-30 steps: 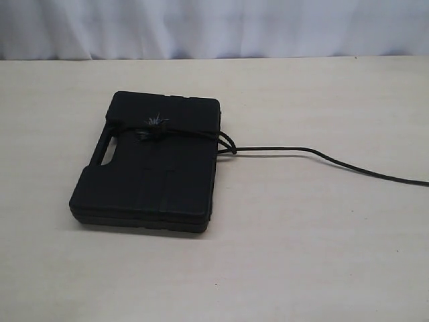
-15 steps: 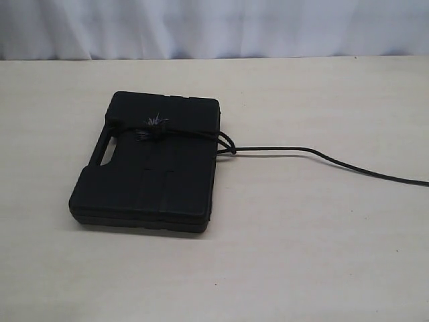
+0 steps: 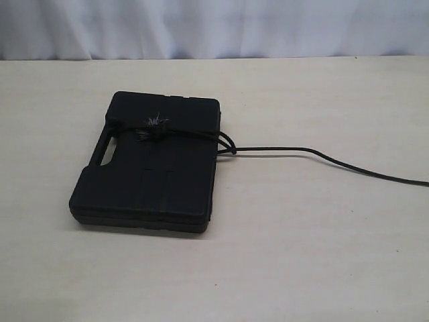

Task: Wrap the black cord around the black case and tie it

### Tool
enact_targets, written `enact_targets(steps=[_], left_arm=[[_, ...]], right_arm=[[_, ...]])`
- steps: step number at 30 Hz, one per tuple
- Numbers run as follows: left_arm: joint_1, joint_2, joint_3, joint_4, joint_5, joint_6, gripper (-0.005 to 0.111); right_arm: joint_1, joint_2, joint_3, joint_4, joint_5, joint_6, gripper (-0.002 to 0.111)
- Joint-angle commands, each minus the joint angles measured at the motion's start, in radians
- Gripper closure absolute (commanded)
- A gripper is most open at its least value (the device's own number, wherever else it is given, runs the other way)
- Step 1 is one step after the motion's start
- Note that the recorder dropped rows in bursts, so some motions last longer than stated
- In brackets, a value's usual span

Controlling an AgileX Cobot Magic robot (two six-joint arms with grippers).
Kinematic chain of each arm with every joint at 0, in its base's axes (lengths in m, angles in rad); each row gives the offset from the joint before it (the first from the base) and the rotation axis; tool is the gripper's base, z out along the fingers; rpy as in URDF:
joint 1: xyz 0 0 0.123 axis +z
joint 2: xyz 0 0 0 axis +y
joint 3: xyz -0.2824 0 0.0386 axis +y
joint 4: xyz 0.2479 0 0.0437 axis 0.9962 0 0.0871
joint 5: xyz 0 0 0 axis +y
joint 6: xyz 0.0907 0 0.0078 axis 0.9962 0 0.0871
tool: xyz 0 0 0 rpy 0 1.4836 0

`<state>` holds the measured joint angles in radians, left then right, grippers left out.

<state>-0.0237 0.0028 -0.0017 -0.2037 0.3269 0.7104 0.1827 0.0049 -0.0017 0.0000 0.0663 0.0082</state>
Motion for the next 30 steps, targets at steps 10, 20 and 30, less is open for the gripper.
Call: enact_targets(steps=[10, 20, 30], left_arm=[[-0.006, -0.003, 0.002, 0.009, -0.02, 0.0, 0.107], [-0.006, -0.003, 0.002, 0.009, -0.02, 0.0, 0.107], [-0.006, -0.003, 0.002, 0.03, -0.021, -0.512, 0.107]], right_arm=[[-0.127, -0.005, 0.002, 0.075, -0.012, -0.008, 0.104], [-0.123, -0.005, 0.002, 0.07, -0.013, -0.008, 0.104], [-0.123, -0.005, 0.002, 0.07, -0.013, -0.008, 0.104]])
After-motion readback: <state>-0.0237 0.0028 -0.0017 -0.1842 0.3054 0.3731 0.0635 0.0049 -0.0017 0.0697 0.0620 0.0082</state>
